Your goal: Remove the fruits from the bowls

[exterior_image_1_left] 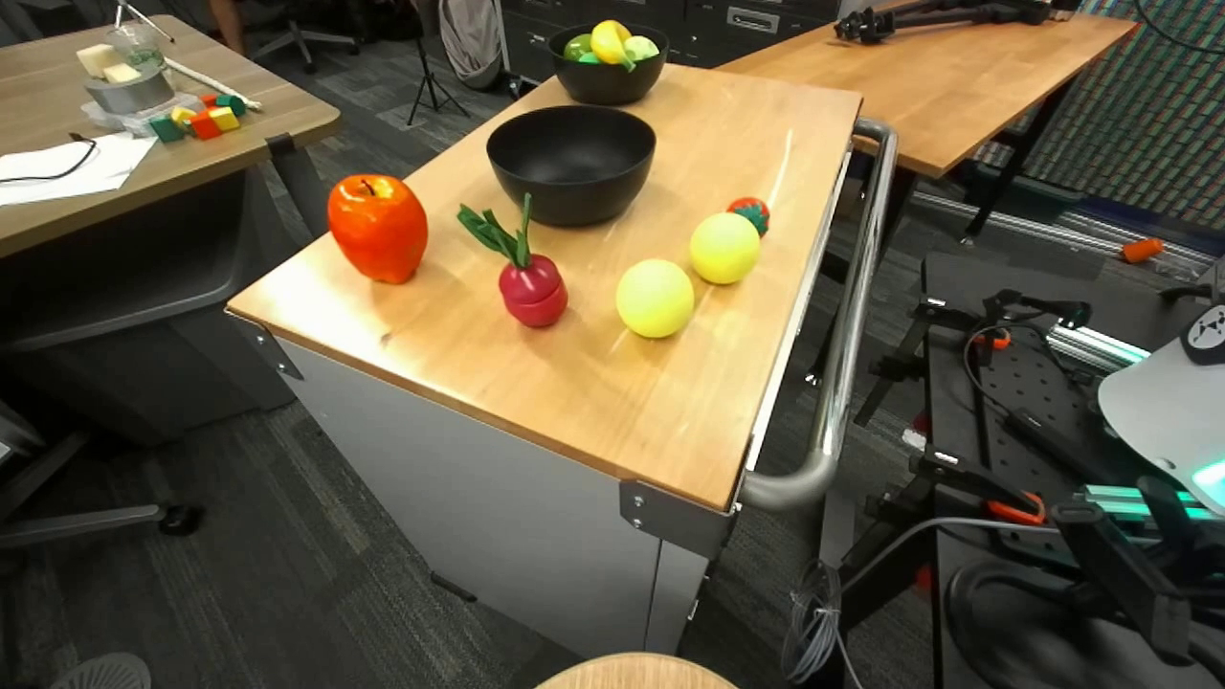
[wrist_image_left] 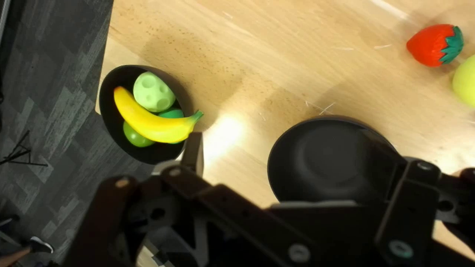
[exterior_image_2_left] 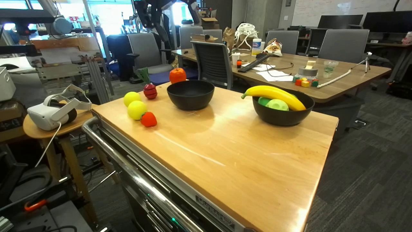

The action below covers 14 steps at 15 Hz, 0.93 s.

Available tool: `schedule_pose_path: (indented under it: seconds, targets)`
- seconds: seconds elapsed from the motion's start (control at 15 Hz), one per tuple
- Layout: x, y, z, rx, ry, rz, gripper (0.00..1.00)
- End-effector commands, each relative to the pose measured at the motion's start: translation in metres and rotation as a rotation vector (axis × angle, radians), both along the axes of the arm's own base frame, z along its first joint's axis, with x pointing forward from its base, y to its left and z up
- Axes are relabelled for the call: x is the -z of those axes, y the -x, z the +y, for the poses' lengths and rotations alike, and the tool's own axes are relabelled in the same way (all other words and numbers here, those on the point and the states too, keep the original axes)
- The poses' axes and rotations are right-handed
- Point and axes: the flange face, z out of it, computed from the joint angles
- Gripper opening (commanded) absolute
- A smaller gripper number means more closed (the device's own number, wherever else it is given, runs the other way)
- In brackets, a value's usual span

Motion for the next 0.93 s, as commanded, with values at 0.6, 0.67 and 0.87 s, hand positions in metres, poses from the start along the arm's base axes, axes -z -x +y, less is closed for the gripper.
schedule_pose_path:
  seconds: [0.6, 0.67, 0.87]
  targets:
    - [0.055, -0.048, -0.039, 0.356, -0.251, 0.014, 1.0]
    - [0.065, -0.059, -0.053, 0.407, -0.268, 0.011, 1.0]
    - [0.088, -0.085, -0.088, 0.558, -0.327, 0.011, 1.0]
